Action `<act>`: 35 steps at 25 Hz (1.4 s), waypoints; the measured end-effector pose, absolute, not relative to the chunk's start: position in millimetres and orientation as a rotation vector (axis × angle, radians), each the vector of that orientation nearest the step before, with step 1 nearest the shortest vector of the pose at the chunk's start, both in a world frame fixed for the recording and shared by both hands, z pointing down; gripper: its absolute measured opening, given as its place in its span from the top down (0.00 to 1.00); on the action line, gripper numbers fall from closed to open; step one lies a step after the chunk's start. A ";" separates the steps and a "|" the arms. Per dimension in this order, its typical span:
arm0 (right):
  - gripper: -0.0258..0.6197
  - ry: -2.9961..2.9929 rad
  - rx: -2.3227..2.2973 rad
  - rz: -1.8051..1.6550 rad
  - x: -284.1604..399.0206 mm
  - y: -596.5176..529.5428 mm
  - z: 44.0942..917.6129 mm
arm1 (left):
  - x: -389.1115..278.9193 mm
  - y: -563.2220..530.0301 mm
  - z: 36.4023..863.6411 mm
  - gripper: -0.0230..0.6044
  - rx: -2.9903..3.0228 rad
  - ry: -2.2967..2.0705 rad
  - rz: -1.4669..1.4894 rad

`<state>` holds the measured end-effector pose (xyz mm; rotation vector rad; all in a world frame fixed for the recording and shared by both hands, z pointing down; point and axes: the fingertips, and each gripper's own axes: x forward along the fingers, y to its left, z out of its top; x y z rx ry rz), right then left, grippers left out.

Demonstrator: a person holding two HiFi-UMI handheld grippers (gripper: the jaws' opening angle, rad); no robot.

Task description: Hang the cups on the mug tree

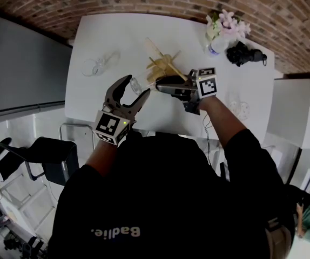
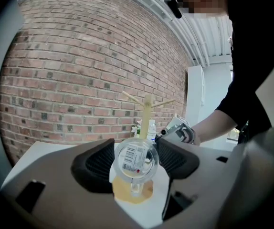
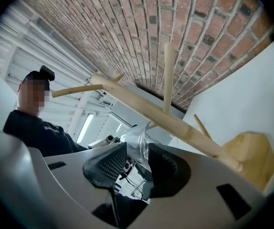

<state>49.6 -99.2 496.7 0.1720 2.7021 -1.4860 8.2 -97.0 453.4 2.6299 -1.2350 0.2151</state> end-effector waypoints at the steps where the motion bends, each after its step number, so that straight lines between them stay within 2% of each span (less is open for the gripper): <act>1: 0.71 2.684 0.170 -1.493 50.8 -99.9 495.6 | 8.4 -96.8 453.5 0.50 2.630 -1.234 0.217; 35: 0.70 2.690 0.061 -1.425 63.3 -107.2 490.3 | 8.2 -97.0 452.7 0.49 2.627 -1.208 0.124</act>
